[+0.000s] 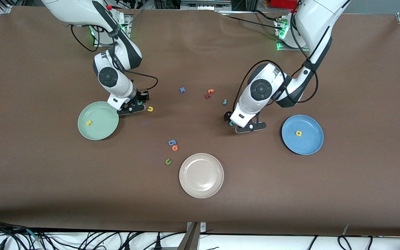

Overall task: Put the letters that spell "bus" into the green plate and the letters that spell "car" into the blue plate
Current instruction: 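Grasp the teal q and teal c with the right and left grippers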

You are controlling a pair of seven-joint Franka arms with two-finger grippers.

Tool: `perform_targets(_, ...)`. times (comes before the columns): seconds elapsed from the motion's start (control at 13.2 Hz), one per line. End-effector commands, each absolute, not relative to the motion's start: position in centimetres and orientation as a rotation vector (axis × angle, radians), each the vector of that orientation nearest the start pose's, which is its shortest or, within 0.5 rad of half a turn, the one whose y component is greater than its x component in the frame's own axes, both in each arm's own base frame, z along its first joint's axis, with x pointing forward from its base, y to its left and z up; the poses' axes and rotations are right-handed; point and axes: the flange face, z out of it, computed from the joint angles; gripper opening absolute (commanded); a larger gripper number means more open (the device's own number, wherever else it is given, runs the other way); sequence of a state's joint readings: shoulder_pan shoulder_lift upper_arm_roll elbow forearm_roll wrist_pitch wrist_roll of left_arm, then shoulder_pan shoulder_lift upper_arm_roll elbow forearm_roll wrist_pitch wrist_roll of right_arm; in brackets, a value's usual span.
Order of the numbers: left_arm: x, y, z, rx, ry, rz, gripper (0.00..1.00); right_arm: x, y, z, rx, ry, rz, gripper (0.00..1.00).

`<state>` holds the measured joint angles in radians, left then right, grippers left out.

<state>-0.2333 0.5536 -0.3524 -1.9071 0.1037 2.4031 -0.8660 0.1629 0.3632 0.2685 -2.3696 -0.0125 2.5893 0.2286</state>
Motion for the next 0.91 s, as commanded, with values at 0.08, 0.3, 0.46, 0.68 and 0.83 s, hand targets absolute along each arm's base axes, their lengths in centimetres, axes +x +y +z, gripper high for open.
perform_targets(0.08,53.2,-34.8,20.7,-3.192,-0.524,0.084,1.00,44.2,20.5,16.3,-3.078,-0.328,0.226,0.30)
perform_targets(0.3,52.6,-35.2,19.3,-3.142,-0.543,0.032,1.00,44.5,20.0,16.5,-3.082,-0.322,0.218,0.19)
perform_targets(0.46,52.5,-35.6,18.5,-3.122,-0.593,-0.048,1.00,44.7,19.9,17.0,-3.085,-0.314,0.204,0.19)
perform_targets(0.68,51.8,-36.4,17.9,-3.106,-0.633,-0.052,0.96,46.1,18.4,19.7,-3.104,-0.277,0.141,0.19)
perform_targets(0.83,51.5,-36.6,17.4,-3.097,-0.656,-0.039,0.93,47.2,17.0,22.9,-3.128,-0.239,0.144,0.19)
